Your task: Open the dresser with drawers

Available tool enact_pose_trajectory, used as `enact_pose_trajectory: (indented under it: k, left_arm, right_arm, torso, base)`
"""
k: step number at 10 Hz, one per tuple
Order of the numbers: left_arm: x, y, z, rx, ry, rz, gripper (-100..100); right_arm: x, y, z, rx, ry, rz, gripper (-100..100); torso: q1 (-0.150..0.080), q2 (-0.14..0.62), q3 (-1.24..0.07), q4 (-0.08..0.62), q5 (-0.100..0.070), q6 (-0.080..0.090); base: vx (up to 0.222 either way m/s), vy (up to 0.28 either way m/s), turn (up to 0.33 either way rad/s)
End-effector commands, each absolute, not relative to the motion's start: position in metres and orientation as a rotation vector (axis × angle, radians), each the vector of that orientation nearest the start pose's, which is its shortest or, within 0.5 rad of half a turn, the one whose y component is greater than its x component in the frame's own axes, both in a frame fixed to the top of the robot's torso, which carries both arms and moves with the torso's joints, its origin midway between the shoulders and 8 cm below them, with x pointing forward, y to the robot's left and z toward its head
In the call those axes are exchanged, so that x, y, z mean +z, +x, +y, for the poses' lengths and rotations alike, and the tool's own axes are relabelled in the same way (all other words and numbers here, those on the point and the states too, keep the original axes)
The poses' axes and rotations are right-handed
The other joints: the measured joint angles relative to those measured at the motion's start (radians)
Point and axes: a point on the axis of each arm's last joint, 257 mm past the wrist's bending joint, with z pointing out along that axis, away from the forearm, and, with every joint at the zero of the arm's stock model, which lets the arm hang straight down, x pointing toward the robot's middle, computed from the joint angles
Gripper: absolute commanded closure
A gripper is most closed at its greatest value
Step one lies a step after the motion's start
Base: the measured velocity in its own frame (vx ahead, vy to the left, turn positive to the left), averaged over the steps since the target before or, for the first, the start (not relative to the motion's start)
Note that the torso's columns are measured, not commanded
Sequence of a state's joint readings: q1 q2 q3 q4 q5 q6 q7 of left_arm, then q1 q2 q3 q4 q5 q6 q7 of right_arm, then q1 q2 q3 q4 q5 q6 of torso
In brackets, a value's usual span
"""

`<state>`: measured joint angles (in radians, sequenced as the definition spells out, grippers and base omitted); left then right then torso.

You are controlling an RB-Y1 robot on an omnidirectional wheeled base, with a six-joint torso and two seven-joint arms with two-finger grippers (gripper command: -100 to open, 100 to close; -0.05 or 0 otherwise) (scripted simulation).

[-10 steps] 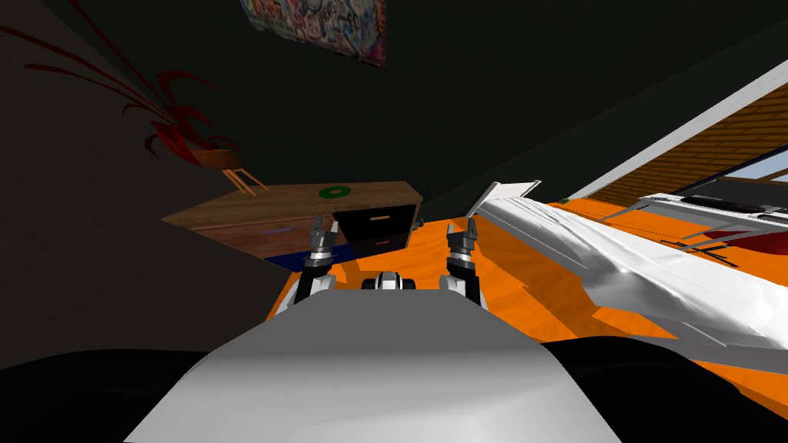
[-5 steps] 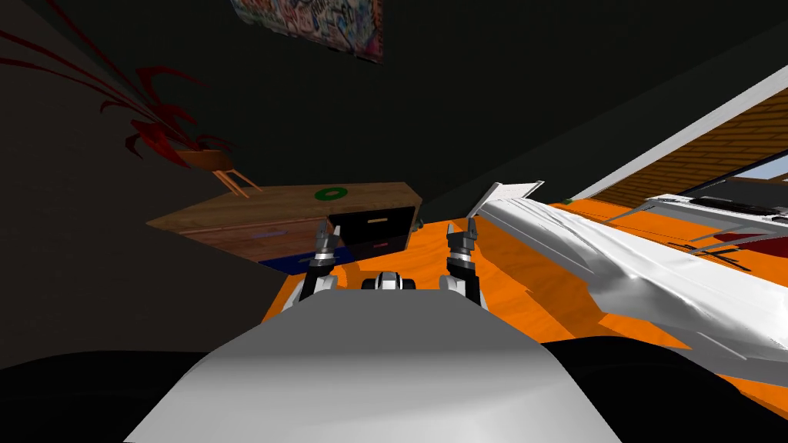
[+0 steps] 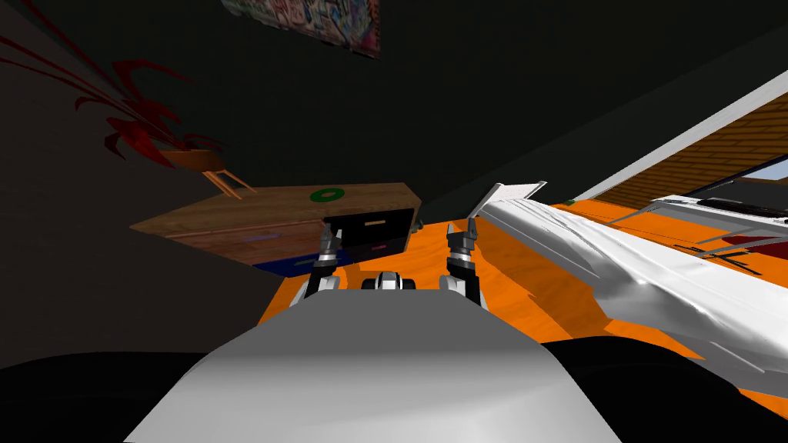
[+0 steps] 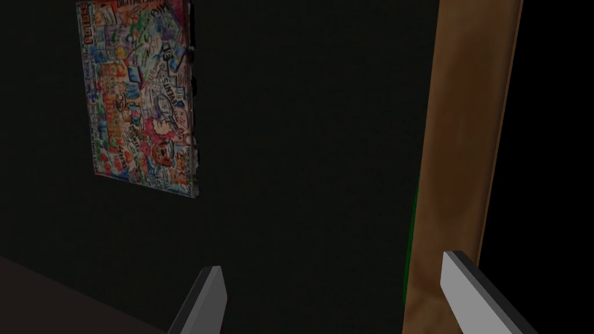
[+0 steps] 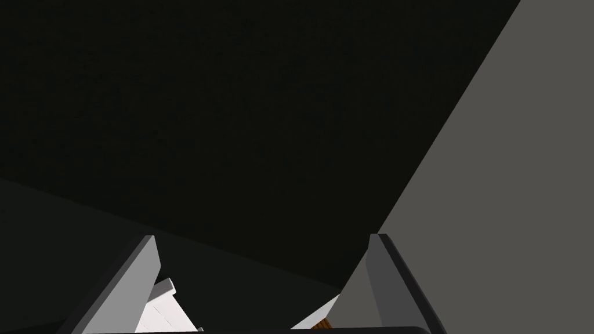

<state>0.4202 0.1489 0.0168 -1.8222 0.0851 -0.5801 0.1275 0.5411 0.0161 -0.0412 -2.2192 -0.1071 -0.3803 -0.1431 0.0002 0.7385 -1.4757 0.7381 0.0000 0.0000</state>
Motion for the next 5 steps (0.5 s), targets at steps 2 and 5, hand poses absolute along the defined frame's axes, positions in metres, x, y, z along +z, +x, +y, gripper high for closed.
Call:
enact_pose_trajectory:
  k: [2, 5]
  left_arm:
    - [-0.167, 0.403, 0.317, -1.327, -0.974, 0.862, -100]
    - [-0.196, 0.408, 0.327, -1.293, -1.022, 0.908, -100]
  right_arm:
    - [-0.041, 0.362, -0.318, 1.385, 0.971, 0.614, 0]
    - [-0.041, 0.362, -0.318, 1.385, 0.971, 0.614, 0]
  torso:
    - [0.000, -0.001, 0.000, 0.000, 0.000, 0.000]
    - [-0.001, -0.001, -0.001, 0.000, 0.000, 0.000]
  base:
    - [0.067, -0.040, 0.008]
    - [0.084, -0.055, 0.012]
